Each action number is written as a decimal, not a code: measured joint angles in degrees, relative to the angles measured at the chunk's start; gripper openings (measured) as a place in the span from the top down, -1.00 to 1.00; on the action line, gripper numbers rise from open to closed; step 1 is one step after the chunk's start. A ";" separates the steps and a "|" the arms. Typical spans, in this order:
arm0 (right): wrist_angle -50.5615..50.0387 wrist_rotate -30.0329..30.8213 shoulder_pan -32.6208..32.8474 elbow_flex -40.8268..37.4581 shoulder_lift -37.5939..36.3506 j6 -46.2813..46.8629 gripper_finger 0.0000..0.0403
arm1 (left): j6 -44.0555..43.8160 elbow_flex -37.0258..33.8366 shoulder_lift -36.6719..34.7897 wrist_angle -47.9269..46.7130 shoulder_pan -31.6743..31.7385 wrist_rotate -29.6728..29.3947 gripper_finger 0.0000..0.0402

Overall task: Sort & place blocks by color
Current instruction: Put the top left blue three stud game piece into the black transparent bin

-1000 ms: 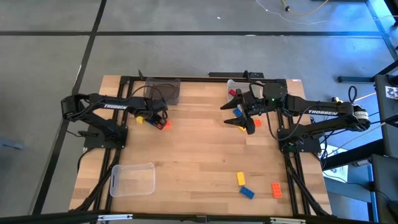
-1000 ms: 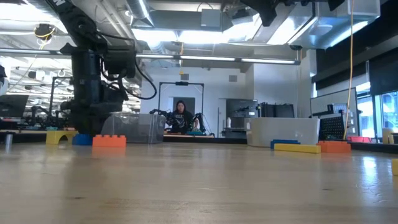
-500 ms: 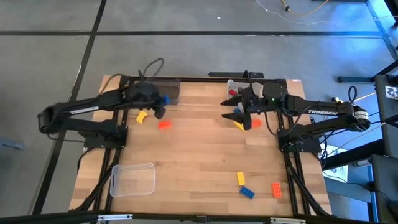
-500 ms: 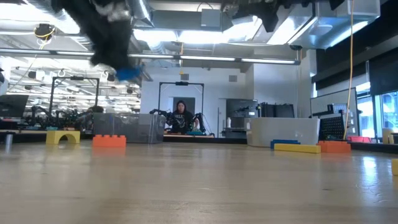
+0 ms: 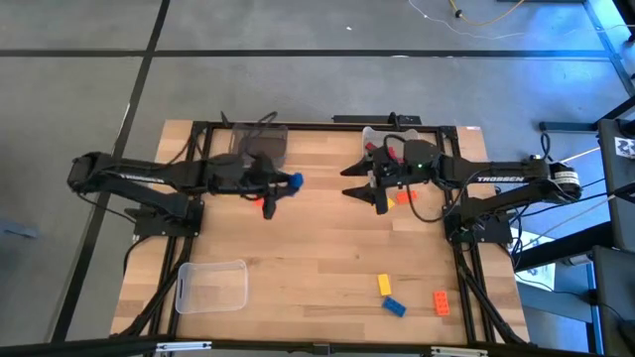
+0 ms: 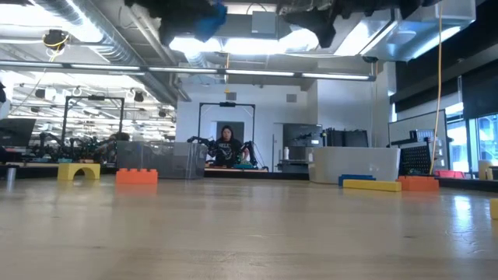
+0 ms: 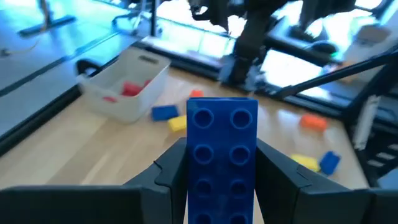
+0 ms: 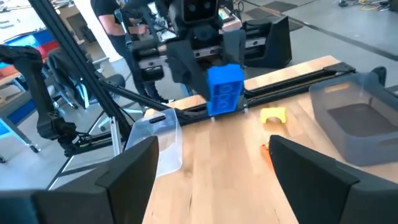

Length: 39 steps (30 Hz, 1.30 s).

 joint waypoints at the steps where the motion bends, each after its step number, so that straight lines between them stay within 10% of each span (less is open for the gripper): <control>1: 0.34 -0.02 0.14 0.00 0.31 -0.02 -0.52 | 0.00 0.00 0.61 1.76 -0.58 -0.04 0.35; 17: 0.75 0.15 0.68 -0.04 0.66 -0.04 -0.52 | 0.02 0.00 0.84 6.40 -0.54 0.60 0.35; 23: 0.60 0.17 0.68 -0.04 0.66 -0.04 -0.52 | -3.43 0.99 -0.30 -6.23 -3.42 11.42 0.35; 30: -1.10 0.19 0.68 -0.04 0.66 0.20 -0.52 | -22.27 8.58 0.10 -43.15 -22.29 14.32 0.35; 39: -1.17 0.20 0.68 -0.04 0.66 0.40 -0.52 | -54.77 9.20 0.54 -47.58 -49.48 0.63 0.35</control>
